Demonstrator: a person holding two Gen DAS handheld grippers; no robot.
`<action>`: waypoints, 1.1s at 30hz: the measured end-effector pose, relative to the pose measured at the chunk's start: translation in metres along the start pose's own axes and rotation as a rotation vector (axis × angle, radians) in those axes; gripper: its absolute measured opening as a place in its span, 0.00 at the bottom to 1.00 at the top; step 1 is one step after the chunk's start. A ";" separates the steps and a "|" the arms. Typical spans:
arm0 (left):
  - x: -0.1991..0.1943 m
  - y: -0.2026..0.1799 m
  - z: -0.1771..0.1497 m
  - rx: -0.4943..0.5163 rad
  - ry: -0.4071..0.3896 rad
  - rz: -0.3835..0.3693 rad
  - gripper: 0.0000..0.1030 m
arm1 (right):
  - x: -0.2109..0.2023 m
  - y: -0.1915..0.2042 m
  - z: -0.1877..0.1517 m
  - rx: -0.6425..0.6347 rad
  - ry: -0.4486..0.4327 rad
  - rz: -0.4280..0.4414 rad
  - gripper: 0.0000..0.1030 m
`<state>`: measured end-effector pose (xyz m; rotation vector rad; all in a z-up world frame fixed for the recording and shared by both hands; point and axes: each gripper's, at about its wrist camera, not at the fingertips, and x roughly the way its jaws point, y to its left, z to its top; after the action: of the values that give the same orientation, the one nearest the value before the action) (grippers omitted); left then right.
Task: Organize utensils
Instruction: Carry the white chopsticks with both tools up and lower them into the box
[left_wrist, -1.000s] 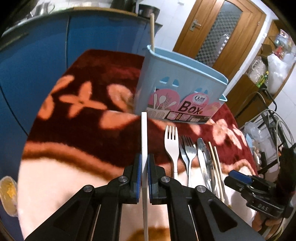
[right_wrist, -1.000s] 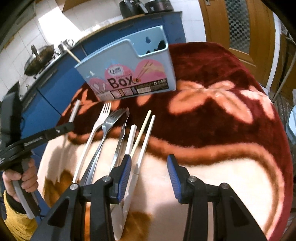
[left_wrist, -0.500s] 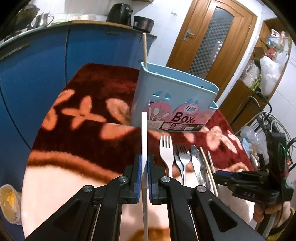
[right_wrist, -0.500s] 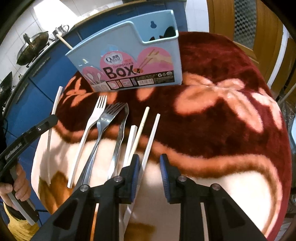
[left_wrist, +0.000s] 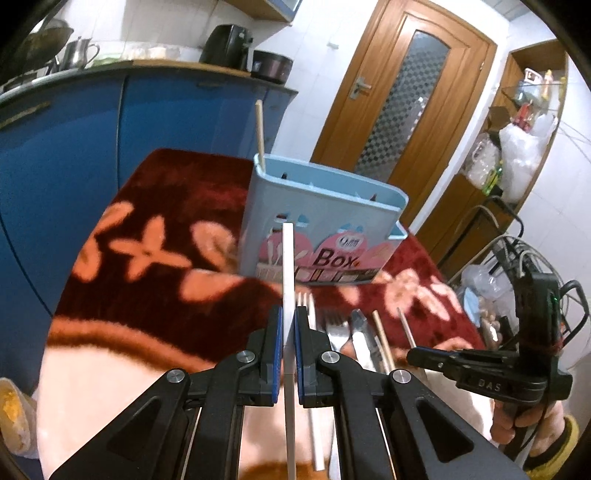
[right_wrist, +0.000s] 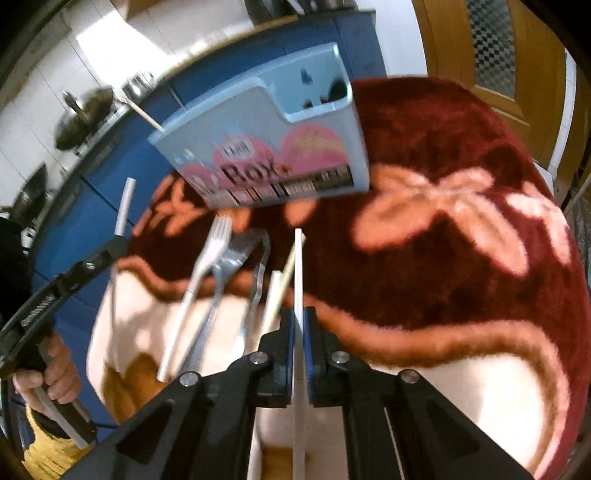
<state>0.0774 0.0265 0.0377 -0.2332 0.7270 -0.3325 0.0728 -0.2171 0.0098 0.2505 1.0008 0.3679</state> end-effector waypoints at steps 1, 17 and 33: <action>-0.003 -0.002 0.002 0.000 -0.014 -0.004 0.06 | -0.006 0.000 0.000 0.000 -0.024 0.009 0.06; -0.015 -0.042 0.073 0.054 -0.264 0.043 0.06 | -0.085 0.027 0.035 -0.123 -0.431 0.002 0.06; 0.008 -0.036 0.136 0.046 -0.561 0.147 0.06 | -0.088 0.031 0.112 -0.152 -0.603 -0.059 0.06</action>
<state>0.1680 0.0029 0.1435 -0.2149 0.1808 -0.1306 0.1200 -0.2295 0.1472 0.1766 0.3841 0.2871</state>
